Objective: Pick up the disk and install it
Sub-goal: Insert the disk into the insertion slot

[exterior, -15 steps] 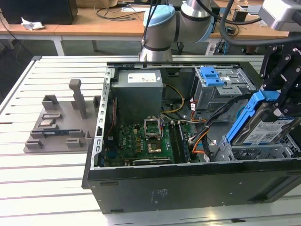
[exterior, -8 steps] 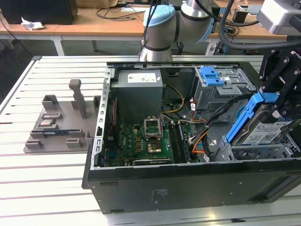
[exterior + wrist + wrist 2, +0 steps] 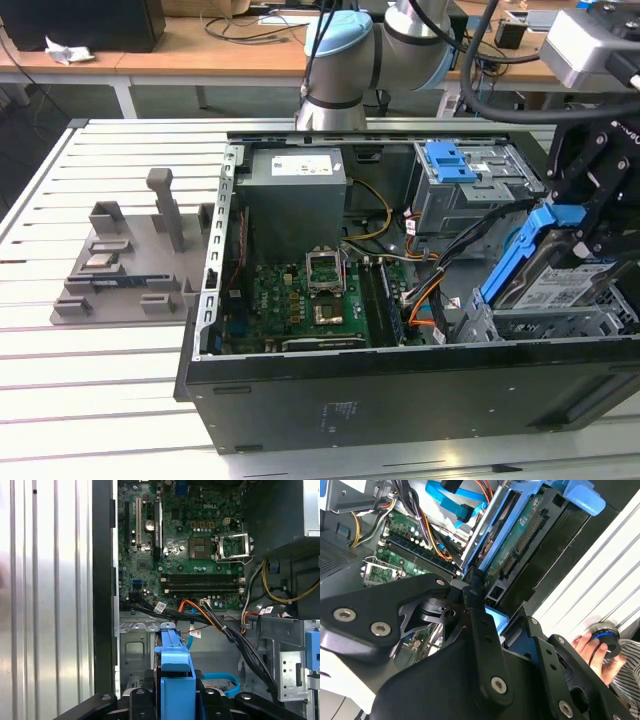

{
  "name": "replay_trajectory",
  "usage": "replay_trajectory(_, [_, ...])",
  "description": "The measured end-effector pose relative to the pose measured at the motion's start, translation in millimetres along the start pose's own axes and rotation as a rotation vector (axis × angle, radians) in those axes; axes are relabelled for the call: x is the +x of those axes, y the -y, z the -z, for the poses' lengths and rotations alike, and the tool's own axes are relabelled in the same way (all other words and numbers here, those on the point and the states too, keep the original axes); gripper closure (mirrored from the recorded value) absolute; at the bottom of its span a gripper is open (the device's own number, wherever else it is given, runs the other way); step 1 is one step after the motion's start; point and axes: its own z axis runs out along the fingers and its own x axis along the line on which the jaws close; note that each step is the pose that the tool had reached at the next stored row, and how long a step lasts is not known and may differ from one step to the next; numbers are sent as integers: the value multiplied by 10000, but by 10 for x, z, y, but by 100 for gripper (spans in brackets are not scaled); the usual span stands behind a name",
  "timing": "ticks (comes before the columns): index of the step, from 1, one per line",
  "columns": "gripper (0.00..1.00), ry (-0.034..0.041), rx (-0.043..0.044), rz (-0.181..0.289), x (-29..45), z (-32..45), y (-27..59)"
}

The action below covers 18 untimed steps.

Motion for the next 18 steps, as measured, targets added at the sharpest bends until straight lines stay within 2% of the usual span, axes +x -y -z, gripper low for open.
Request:
replay_trajectory(4, [64, -1, 1, 0, 3, -54, 2])
replay_trajectory(10, [64, -3, 1, -1, 3, -57, 2])
replay_trajectory(12, [62, -1, 0, 0, 3, -57, 2])
replay_trajectory(13, [56, -1, 1, -1, 3, -57, 2])
replay_trajectory(18, [56, -1, 1, -1, 3, -58, 2])
